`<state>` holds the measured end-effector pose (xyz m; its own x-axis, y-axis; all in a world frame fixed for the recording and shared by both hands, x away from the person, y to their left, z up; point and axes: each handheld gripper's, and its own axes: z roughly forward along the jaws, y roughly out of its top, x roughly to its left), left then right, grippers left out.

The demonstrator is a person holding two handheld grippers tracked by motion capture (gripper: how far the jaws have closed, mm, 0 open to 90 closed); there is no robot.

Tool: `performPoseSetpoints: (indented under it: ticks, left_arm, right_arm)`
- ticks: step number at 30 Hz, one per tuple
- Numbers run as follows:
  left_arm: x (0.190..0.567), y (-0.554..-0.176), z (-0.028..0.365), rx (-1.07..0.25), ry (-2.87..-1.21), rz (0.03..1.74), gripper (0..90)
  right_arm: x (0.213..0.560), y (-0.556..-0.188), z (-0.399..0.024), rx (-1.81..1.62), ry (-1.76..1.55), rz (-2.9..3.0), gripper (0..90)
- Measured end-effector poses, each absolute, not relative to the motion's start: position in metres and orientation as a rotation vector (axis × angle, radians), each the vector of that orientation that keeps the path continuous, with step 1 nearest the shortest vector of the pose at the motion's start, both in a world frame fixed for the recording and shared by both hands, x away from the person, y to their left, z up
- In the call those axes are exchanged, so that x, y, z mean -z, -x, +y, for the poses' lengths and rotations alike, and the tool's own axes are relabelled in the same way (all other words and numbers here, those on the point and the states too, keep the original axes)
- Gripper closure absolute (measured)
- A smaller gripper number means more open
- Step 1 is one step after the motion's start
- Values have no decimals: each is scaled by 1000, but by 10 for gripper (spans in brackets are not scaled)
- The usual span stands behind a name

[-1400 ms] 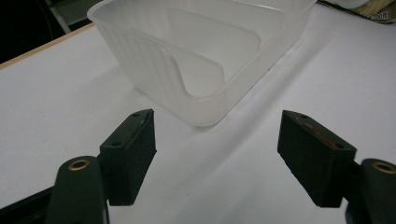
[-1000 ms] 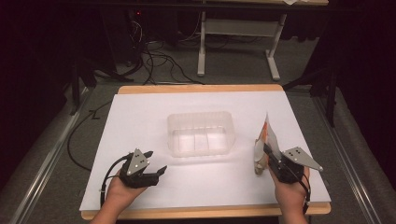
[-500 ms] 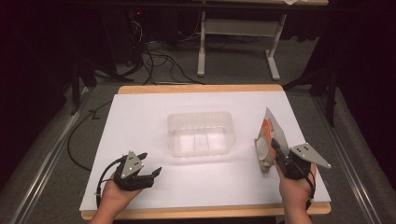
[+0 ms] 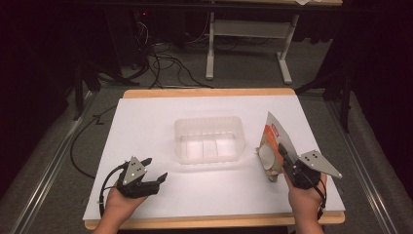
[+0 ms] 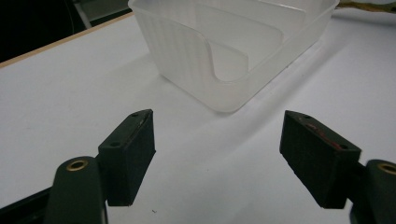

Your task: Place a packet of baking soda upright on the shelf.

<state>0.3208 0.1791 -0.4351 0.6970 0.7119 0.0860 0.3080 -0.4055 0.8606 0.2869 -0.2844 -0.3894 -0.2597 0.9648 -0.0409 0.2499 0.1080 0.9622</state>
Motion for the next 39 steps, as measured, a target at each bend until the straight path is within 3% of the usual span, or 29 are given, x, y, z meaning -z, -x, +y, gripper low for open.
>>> performPoseSetpoints:
  ticks: [17, 39]
  left_arm:
    - [433, -323, 185, -550, -1976, 804, 271]
    - [433, -321, 182, -542, -1976, 790, 273]
  right_arm:
    - [361, -282, -276, -1300, -1162, 1588, 900]
    - [304, -307, -246, -1426, -1096, 1589, 900]
